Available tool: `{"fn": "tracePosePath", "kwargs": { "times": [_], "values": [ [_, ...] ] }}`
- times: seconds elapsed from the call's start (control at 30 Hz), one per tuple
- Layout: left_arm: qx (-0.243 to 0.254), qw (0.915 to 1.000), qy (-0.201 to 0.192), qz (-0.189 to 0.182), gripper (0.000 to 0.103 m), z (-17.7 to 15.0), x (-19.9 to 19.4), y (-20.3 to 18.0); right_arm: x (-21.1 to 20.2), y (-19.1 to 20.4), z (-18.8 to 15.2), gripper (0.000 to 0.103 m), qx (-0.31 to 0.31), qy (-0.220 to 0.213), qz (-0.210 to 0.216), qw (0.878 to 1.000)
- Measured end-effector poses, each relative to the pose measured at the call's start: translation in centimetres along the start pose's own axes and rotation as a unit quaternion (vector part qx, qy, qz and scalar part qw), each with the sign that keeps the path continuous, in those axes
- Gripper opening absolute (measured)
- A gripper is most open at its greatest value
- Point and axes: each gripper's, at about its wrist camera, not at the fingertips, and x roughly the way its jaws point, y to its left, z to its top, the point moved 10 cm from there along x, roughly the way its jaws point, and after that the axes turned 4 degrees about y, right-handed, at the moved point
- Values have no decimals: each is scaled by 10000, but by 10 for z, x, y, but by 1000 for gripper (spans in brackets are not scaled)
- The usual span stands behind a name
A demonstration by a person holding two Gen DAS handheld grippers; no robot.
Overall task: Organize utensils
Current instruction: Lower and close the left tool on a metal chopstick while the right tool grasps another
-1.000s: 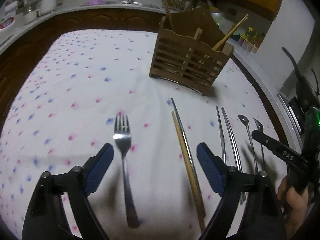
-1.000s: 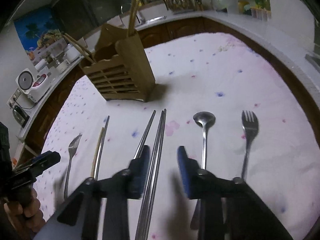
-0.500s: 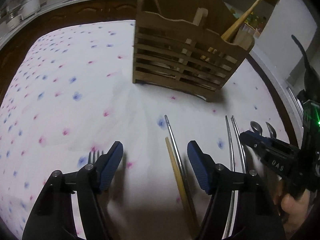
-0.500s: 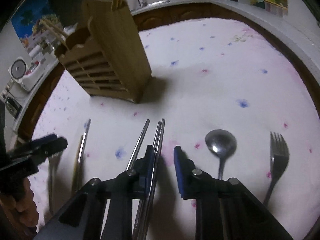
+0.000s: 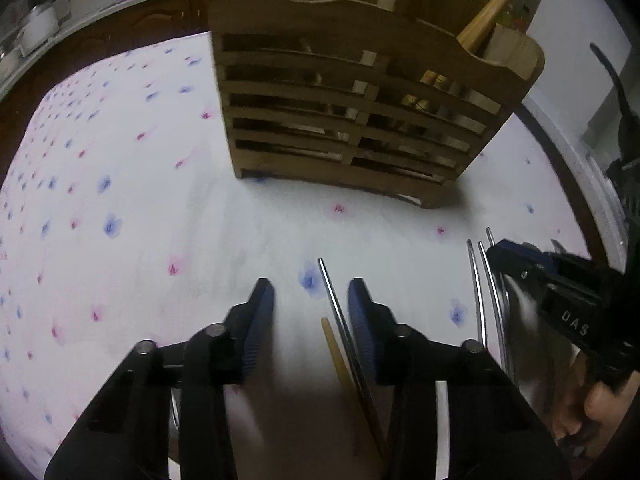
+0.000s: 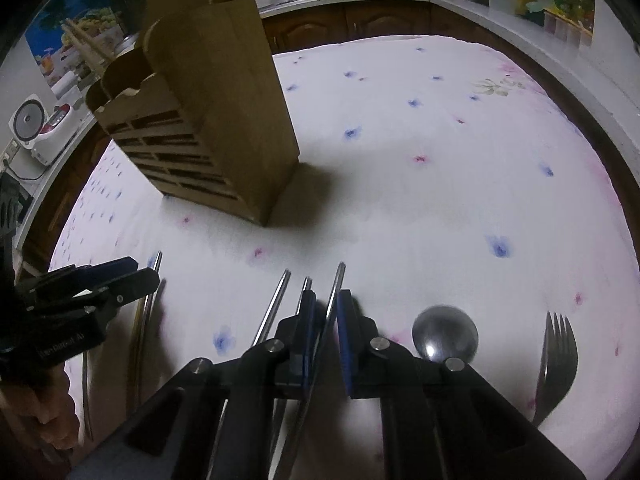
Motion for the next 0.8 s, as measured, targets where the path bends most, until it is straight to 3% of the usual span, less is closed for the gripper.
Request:
{"fn": "tracePosePath", "kwargs": {
  "times": [0.2, 0.33, 0.57, 0.8],
  "values": [
    [281, 9992, -45, 295, 9, 6, 5, -7, 3, 0, 5, 10, 13, -38, 53, 10000],
    [374, 9985, -83, 391, 7, 7, 6, -9, 3, 1, 4, 8, -115, -121, -153, 9997],
    [-12, 9997, -239, -16, 5, 5, -9, -7, -14, -1, 4, 5, 201, -346, 235, 9989],
    [-229, 9957, -758, -480, 3, 1, -66, -10, -67, 9, 7, 4, 214, -800, 575, 9949]
  ]
}}
